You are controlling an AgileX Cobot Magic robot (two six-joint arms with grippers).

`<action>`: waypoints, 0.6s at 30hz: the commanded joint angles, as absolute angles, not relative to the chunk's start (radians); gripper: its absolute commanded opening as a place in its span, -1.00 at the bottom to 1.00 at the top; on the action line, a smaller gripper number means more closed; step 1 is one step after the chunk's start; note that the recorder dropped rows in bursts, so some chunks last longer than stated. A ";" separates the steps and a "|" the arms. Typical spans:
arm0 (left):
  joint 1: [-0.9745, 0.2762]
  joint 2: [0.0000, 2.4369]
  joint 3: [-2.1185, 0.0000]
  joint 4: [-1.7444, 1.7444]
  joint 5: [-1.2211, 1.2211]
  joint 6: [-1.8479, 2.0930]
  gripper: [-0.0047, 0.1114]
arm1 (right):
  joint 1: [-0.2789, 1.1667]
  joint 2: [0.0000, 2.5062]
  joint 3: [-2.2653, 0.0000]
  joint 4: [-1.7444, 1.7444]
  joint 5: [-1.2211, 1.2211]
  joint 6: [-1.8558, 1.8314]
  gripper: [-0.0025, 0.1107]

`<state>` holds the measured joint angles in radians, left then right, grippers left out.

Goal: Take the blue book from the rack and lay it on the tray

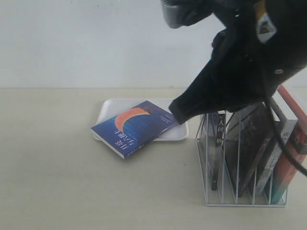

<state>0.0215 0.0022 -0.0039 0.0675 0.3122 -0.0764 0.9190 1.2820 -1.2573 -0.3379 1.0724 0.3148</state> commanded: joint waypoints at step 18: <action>0.013 0.000 0.000 0.069 0.306 -0.074 -0.81 | 0.843 0.984 -1.244 -0.358 0.839 0.302 -0.96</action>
<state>0.0215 0.0022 -0.0039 0.0675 0.3122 -0.0764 0.8948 1.0406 -1.2499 -0.3924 0.8736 0.3038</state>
